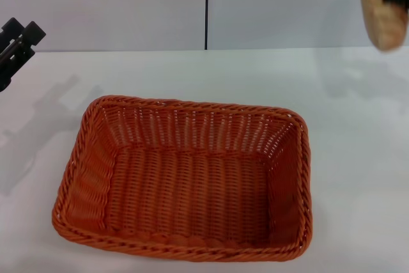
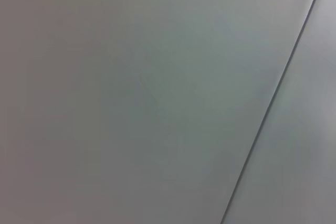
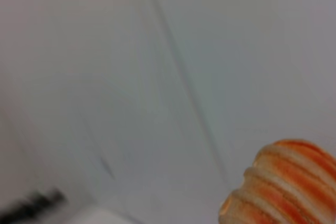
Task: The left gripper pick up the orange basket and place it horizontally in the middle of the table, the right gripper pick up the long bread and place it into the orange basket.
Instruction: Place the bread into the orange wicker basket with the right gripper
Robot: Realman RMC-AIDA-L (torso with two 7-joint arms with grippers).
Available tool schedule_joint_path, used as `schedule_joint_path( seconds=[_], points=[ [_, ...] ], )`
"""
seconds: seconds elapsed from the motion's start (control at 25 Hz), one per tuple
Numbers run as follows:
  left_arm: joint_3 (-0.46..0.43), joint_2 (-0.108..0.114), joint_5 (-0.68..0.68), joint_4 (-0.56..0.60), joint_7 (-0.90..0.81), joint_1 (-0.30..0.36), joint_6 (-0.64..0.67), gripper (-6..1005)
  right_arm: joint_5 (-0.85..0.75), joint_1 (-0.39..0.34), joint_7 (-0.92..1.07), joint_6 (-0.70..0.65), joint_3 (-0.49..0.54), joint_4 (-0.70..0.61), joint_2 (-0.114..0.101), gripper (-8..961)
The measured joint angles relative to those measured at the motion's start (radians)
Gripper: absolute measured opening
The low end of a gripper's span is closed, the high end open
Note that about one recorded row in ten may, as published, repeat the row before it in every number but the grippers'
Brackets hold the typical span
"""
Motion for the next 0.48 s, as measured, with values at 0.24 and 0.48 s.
schedule_joint_path(
  seconds=[0.24,0.48],
  points=[
    [0.000,-0.001,-0.002,0.000,0.004,-0.002,0.000,710,0.248,0.030,-0.115,-0.134,-0.028,0.094,0.037,279],
    [-0.005,0.000,-0.003,0.000,0.004,-0.001,0.006,710,0.253,0.129,-0.165,-0.178,-0.152,0.204,0.053,222]
  ],
)
